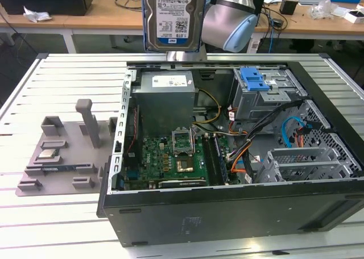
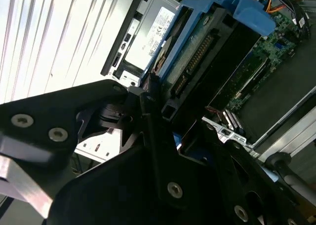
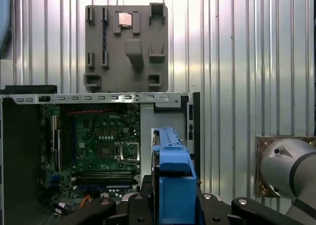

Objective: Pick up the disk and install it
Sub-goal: 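Pick up the disk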

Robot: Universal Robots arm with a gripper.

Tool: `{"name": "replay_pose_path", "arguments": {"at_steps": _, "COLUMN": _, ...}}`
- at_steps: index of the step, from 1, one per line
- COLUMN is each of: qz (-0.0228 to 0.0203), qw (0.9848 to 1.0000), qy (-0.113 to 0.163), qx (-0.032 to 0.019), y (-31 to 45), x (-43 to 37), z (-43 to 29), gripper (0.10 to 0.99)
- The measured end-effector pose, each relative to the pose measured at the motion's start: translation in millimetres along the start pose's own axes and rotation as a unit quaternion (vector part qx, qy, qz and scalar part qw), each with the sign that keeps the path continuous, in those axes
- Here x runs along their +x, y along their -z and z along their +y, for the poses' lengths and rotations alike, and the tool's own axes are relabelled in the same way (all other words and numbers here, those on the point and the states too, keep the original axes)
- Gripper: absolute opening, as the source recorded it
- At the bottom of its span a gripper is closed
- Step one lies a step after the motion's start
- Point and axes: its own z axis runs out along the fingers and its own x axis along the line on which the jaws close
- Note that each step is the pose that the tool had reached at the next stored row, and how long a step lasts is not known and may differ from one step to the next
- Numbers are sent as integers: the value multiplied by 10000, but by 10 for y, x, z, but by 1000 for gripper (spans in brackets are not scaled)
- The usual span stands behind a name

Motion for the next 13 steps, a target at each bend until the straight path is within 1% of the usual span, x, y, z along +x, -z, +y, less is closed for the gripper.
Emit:
{"name": "replay_pose_path", "arguments": {"at_steps": 1, "qz": 2, "qw": 10000, "qy": 0, "qx": 0, "y": -18, "x": 0, "z": -34, "gripper": 361}}
{"name": "replay_pose_path", "arguments": {"at_steps": 3, "qz": 3, "qw": 10000, "qy": 1, "qx": 0, "y": -34, "x": 0, "z": -63, "gripper": 361}}
{"name": "replay_pose_path", "arguments": {"at_steps": 5, "qz": 10, "qw": 10000, "qy": 0, "qx": 0, "y": -64, "x": 0, "z": -118, "gripper": 361}}
{"name": "replay_pose_path", "arguments": {"at_steps": 8, "qz": 18, "qw": 10000, "qy": 0, "qx": -1, "y": -129, "x": 0, "z": -232, "gripper": 361}}
{"name": "replay_pose_path", "arguments": {"at_steps": 9, "qz": 20, "qw": 10000, "qy": 0, "qx": -1, "y": -143, "x": 0, "z": -251, "gripper": 361}}
{"name": "replay_pose_path", "arguments": {"at_steps": 11, "qz": 19, "qw": 10000, "qy": 0, "qx": 0, "y": -167, "x": 9, "z": -260, "gripper": 361}}
{"name": "replay_pose_path", "arguments": {"at_steps": 12, "qz": 20, "qw": 10000, "qy": 0, "qx": -1, "y": -178, "x": 50, "z": -260, "gripper": 361}}
{"name": "replay_pose_path", "arguments": {"at_steps": 13, "qz": 20, "qw": 10000, "qy": 0, "qx": -1, "y": -191, "x": 135, "z": -261, "gripper": 361}}
